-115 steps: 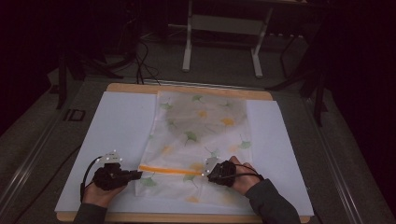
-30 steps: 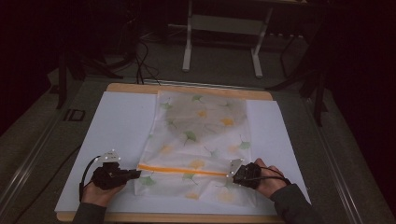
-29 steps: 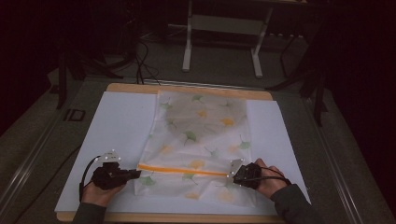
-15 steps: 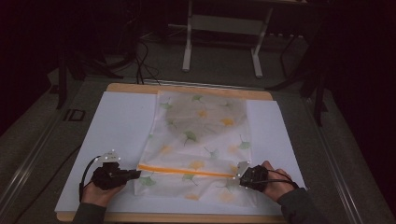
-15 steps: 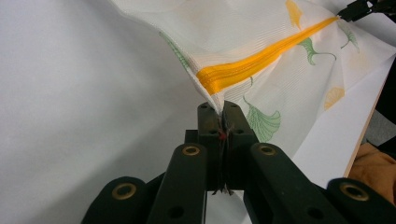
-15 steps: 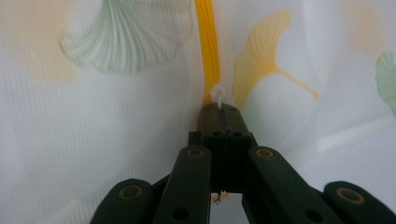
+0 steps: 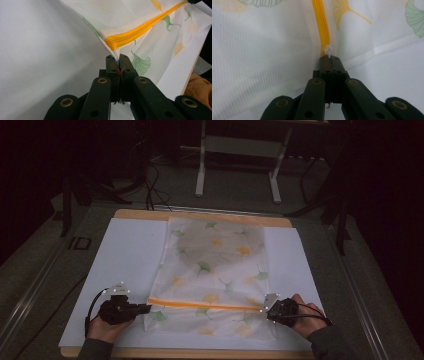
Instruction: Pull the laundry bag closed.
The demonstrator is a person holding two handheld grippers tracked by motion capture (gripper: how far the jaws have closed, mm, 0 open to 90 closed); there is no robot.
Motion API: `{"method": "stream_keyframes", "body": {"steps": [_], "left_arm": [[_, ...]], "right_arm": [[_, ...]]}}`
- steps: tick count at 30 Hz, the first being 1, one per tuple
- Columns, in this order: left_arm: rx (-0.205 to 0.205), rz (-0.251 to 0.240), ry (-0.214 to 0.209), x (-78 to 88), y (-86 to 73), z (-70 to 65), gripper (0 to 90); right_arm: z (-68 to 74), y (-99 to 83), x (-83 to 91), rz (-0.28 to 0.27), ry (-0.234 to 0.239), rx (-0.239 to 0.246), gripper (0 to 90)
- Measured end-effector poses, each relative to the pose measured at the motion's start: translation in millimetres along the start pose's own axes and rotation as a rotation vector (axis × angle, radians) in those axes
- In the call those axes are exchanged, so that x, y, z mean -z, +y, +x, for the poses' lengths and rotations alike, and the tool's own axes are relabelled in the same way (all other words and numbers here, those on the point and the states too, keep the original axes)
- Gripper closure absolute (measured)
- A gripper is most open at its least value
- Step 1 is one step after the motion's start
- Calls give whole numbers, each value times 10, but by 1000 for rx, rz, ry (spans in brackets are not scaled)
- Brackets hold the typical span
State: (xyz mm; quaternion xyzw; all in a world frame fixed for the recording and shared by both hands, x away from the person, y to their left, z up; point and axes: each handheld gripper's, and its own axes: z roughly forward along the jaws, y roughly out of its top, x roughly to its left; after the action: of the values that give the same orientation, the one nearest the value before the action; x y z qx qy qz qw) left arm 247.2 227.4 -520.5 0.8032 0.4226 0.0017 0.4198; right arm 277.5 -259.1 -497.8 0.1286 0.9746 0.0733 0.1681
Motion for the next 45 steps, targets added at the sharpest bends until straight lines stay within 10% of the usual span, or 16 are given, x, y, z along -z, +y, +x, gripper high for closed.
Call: {"method": "stream_keyframes", "body": {"steps": [17,26,45], "left_arm": [[-13,37,-2,-45,-67,-37,799],[-12,-20,36,38,-68,1,709],[-3,-87,125,87,-71,48,682]], "right_arm": [[-15,-213,13,-121,47,-136,860],[-65,-294,14,-178,64,-213,665],[-169,-547,15,-354,118,-441,594]]}}
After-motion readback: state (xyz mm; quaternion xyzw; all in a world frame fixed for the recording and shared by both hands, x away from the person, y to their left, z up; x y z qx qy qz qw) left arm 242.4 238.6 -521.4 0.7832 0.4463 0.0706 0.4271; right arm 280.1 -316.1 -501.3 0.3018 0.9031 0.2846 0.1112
